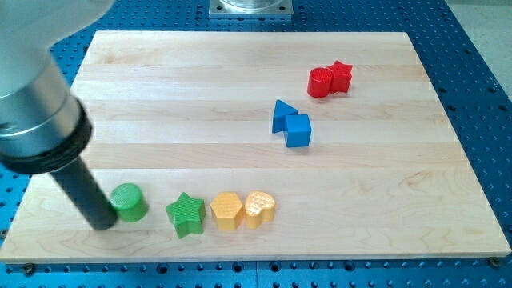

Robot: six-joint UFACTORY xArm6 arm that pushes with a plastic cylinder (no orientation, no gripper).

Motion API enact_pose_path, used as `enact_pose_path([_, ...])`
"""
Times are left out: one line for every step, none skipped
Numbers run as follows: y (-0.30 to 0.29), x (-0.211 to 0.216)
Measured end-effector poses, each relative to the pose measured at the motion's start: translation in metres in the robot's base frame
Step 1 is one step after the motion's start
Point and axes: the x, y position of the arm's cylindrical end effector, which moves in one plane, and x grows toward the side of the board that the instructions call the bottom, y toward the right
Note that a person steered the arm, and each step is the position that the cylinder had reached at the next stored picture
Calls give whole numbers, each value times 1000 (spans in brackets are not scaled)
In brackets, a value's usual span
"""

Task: Place the green blocks horizontal to the yellow hexagon

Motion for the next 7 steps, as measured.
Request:
enact_pose_path([-23, -32])
enact_pose_path([-9, -52])
enact_pose_path([7, -34])
enact_pose_path([22, -26])
enact_pose_path([24, -25])
enact_pose_path([24, -24])
enact_pose_path([24, -25])
